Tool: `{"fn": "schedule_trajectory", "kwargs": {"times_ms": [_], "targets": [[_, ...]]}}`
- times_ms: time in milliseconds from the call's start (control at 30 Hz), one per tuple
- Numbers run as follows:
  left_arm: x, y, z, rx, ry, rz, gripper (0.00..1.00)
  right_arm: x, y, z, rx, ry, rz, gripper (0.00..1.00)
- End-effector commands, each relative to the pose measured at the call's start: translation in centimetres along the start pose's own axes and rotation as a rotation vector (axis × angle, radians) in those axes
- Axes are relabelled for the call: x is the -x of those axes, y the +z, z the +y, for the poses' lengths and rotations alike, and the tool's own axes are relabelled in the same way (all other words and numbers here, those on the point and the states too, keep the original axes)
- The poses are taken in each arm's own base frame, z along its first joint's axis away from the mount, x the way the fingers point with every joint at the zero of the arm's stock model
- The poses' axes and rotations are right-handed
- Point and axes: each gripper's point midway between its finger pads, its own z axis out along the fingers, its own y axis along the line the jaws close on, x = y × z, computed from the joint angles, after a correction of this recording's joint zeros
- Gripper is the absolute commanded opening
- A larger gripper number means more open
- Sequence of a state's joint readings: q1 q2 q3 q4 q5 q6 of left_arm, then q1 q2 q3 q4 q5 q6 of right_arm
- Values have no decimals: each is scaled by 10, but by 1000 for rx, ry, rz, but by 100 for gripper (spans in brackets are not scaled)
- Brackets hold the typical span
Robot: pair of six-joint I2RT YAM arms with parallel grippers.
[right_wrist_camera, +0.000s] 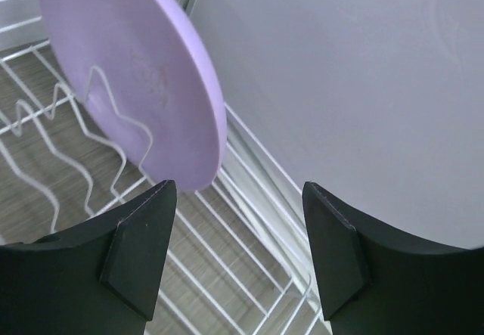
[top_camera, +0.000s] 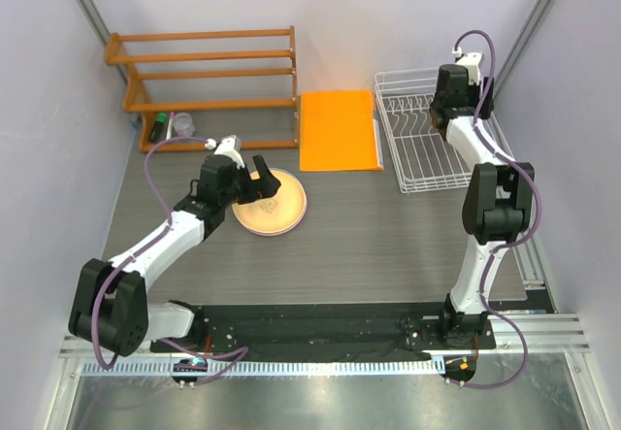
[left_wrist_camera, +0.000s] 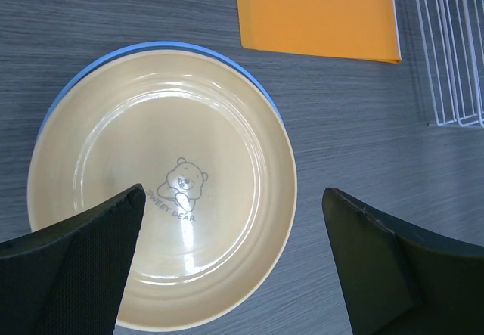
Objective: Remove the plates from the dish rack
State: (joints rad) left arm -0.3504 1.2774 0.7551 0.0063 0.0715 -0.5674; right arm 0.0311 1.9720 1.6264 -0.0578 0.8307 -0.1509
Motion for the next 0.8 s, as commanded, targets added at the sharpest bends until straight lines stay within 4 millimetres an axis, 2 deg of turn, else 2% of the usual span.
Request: {"fn": "schedule_trajectory", "kwargs": {"times_ms": [0,67,100,133,233,267,333,500,633,667,733,767], "targets": [[11,6,-15,-85,14,-40,100,57,11,-20,-71,47,-120,73],[7,10,-13,-83,11,-31,99,49,20,-8,-59,5,-101,73],[7,12,-13,-82,11,-28,100,54,22,-8,-65,10,-108,70],[4,15,-11,-77,10,-17,100,46,37,-16,-88,4,-89,69],[3,19,-13,-82,10,-3,100,47,46,-10,-72,5,-88,61],[2,20,-13,-81,8,0,99,40,52,-6,-74,-9,-72,58],[1,21,-12,-79,6,1,100,43,56,-7,-82,-1,-78,57],[1,24,-10,-72,8,5,100,32,66,-9,-83,-20,-46,46],[-2,26,-8,-65,6,14,99,26,69,-3,-60,-42,-34,30],[-2,27,-8,-66,7,12,99,27,69,-1,-45,-46,-35,14],[-3,27,-8,-67,5,16,100,24,70,3,-30,-54,-23,1],[-3,28,-8,-66,6,14,99,25,70,7,-7,-54,-25,1]]}}
